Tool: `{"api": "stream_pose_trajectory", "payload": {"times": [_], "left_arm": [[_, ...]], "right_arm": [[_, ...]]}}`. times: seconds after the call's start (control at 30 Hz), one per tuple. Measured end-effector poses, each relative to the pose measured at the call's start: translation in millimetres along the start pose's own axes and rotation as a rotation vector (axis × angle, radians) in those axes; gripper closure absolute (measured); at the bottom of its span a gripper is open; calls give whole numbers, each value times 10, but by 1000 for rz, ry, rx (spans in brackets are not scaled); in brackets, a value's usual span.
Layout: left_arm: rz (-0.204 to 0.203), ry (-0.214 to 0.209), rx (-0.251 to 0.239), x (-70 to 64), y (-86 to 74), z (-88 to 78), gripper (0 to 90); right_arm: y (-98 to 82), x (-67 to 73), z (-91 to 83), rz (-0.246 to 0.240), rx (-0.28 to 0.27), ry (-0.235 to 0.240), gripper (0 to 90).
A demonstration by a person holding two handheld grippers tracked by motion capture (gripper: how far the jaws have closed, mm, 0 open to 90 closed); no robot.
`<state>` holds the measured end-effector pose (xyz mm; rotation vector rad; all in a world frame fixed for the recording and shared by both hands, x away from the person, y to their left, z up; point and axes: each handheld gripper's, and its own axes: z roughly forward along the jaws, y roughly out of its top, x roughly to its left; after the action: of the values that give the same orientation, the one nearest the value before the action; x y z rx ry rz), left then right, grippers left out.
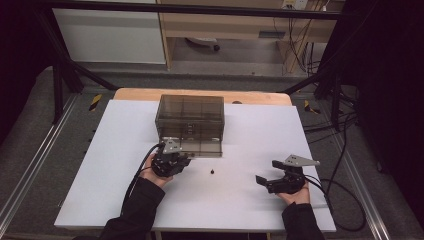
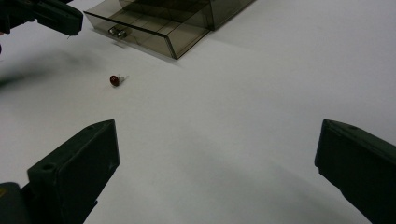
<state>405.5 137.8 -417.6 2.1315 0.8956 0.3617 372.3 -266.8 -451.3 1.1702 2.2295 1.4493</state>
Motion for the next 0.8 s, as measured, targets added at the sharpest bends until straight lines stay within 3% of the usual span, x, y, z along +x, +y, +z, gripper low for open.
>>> {"api": "stream_pose_trajectory", "payload": {"times": [0.8], "left_arm": [[-34, 31, -25, 174, 33, -92, 791]], "right_arm": [[0, 0, 2, -1, 0, 0, 6]]}}
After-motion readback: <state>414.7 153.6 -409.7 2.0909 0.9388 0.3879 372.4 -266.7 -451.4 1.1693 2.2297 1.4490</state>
